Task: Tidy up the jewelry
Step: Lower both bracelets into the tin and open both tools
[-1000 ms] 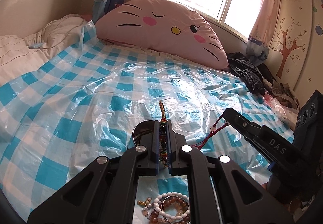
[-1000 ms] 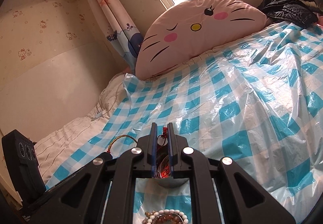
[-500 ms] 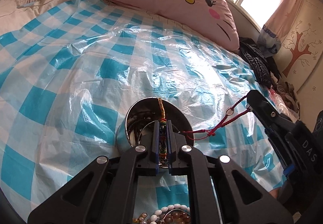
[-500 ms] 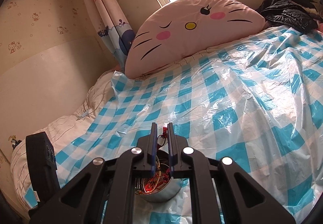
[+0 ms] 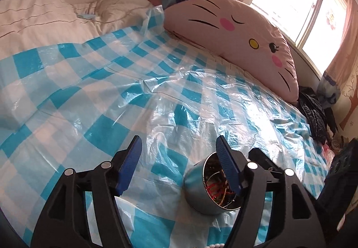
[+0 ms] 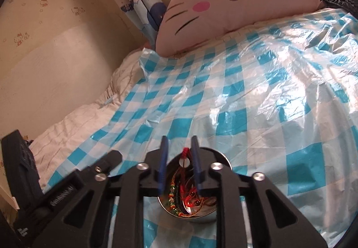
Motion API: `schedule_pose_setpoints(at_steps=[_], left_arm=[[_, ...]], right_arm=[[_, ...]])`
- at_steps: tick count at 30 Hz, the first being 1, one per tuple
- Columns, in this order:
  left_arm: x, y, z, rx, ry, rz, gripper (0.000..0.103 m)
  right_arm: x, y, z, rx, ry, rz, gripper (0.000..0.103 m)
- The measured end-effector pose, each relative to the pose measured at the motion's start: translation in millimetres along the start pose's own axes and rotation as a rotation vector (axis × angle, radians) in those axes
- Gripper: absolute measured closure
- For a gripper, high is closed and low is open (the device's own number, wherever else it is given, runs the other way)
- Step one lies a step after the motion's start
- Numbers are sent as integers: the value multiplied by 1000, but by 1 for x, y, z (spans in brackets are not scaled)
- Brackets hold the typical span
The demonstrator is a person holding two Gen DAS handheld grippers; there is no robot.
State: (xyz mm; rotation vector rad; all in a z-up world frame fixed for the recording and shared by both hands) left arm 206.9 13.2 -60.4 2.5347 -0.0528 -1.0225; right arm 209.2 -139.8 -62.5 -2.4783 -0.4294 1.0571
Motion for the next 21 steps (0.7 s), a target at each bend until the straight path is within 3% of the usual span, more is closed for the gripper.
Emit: schedule_pose_setpoints(at_steps=[3,6,11,18,21], left_arm=[[-2,-7,-4,-22,10,-15,36],[0,-8,-4,-21,6,-24,34],[2,-8,-1,-19,-6,-27,32],[6,-1,5,18,-25,-47,29],[8,1,7,33,-33,-56,22]], right_arm=[[10,5,8,-24,-47,75,55],[-4,12,2,-11,9,92,47],[-15,40,-1,73,44,135,45],[-14,52,2,120,33,151,38],[-13,52,3,119,23,149,36]])
Point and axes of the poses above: each gripper's, at about its wrist camera, not at the fingertips, and x roughly the way its jaws point, y to its right, z to its underside, the point moved 9 cm from there along x, roughly the way its jaws point, and after that the axes turned 6 degrees about -y, right-handed, at the moved point
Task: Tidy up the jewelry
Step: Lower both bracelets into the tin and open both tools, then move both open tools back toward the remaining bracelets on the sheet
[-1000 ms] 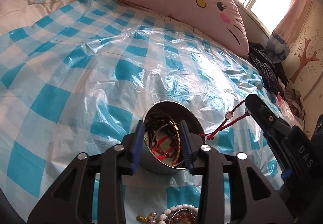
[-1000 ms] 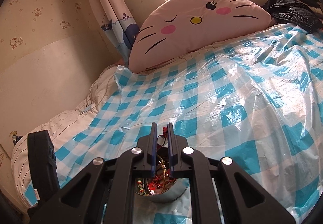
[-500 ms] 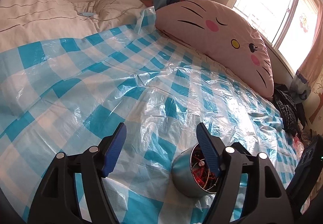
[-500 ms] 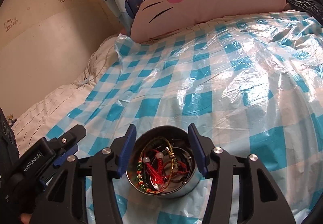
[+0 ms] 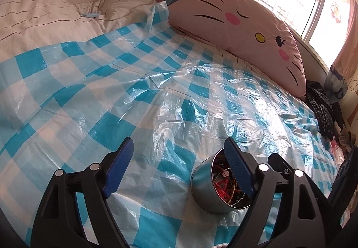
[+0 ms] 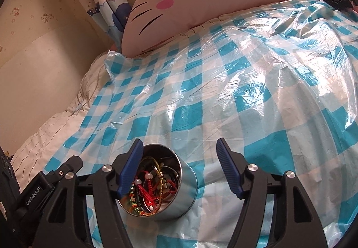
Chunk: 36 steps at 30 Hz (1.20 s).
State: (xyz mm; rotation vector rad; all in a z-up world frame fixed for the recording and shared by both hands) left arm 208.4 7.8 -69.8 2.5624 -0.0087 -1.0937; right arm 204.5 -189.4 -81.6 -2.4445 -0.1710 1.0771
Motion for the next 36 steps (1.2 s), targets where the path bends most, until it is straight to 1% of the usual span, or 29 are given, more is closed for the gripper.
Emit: schedule_pose_setpoints(at_steps=[5,8,11,13,15,17,19,22,24,26,28,30,32,34,36], left_arm=[[-2,7,3,33,2,-2,19],[-3,9,3,54,11,-17,17],[-2,11,6,66,0,-12,17],[-3,13,10,99,-11,-4,17],[-7,17,18,147,-31,8,17],[-11,21,25,179,-37,21,17],[-11,25,32,211,-61,31,17],[-7,34,52,260,-139,69,17],[-7,41,64,317,-165,76,17],[-13,44,69,349,-142,48,17],[-18,39,71,335,-137,40,17],[-19,31,76,307,-171,50,17],[-18,27,84,304,-214,63,17],[-23,22,86,310,-199,32,17],[-31,14,81,288,-161,5,17]], right_arm=[[-1,1,2,-3,-1,9,35],[-3,1,3,-9,0,16,35],[-8,6,5,2,-8,18,35],[-18,11,4,17,6,24,35],[-30,19,6,27,20,46,35],[-43,26,7,37,38,64,35],[-53,34,10,47,52,85,34],[-65,41,20,68,50,87,33],[-72,43,28,70,41,85,33],[-77,42,37,61,24,77,33],[-78,40,46,39,-6,83,33],[-75,39,57,11,-45,108,33],[-75,39,63,-4,-61,130,33],[-76,39,67,-13,-66,138,33],[-70,35,75,-47,-109,143,33]])
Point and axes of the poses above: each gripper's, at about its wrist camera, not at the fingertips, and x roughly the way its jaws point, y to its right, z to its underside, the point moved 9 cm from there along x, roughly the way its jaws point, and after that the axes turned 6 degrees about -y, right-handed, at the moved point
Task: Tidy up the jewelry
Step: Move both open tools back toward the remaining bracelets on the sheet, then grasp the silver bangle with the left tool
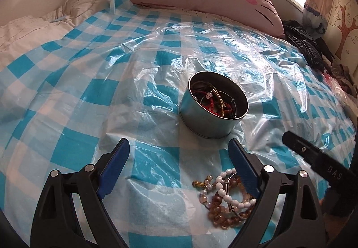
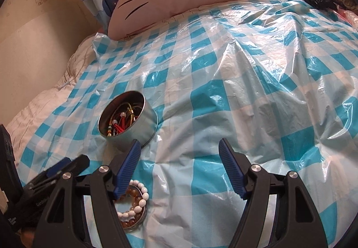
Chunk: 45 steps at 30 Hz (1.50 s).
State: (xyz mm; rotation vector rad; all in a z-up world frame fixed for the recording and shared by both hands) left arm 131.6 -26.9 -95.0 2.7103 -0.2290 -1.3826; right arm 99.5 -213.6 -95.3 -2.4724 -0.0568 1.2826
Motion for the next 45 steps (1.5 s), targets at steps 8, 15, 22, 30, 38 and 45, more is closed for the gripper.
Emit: schedule_pose_setpoints(at_steps=[8,15,22,30,38,45], left_arm=[[-3,-52,-3,-237,1,15,17],[0,-44,-4,-209,2,29,17],[1,-44,-4,-225,-5,42,17],[2,-24,-2,-113,-23,66,17],[5,64,29,291,-71,123,44],[13,74,45,329,-143,140,71]], right_arm=[[42,-40,35,-316,-167,201,33],[36,-26,32,-255,-152,175,33],[45,-31,41,-313,-211,199,33],[28,19,24,-205,-145,391,26],[32,36,22,-105,-158,335,22],[33,37,23,-94,-164,322,19]])
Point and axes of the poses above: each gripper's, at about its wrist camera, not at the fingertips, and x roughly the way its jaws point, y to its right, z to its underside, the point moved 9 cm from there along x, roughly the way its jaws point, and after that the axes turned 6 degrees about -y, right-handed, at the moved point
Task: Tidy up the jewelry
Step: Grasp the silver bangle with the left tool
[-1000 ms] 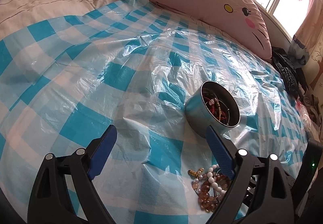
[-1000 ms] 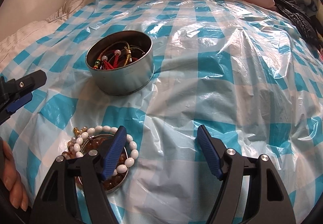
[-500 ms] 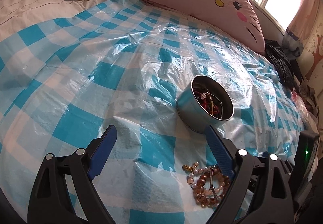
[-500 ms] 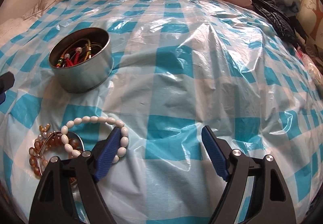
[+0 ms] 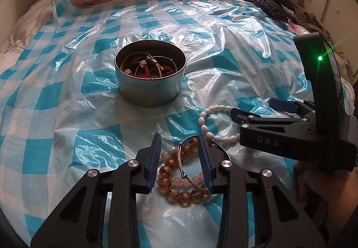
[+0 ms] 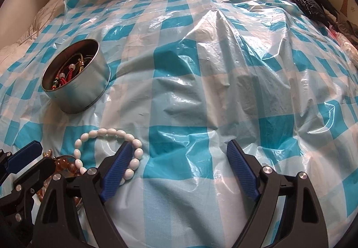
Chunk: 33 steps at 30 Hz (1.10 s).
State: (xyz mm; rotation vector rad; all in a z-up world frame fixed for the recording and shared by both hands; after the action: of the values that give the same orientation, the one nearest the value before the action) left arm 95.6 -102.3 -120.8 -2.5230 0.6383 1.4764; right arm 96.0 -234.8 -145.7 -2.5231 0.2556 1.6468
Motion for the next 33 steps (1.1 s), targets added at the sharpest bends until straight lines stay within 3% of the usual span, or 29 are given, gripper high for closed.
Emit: schedule_pose_setpoints(at_steps=[6,8,11,14,19,23,26,33], left_arm=[[6,11,12,62,-38,-16,71],[9,11,13,72,-47,-39,91],[7,4,12,34,-47,-13,100],[-1,-9,7,-66,-22,59,100],[-16,-42,-3,-228,62,105,100],[-19,-76,-4,-355,90,61,100],[-10,-95,2,-424,49,36,100],[0,-101,6,-418,14,-34,99]], right_arm=[[1,1,0,0,-2,-4,18],[2,0,0,-1,-2,-4,18],[3,0,0,-2,-4,-5,17],[3,0,0,-3,-5,-3,16],[3,0,0,-4,-5,-2,16],[3,-1,1,-7,-5,3,16],[4,0,0,-7,-5,2,15],[0,-3,-1,-20,8,9,16]])
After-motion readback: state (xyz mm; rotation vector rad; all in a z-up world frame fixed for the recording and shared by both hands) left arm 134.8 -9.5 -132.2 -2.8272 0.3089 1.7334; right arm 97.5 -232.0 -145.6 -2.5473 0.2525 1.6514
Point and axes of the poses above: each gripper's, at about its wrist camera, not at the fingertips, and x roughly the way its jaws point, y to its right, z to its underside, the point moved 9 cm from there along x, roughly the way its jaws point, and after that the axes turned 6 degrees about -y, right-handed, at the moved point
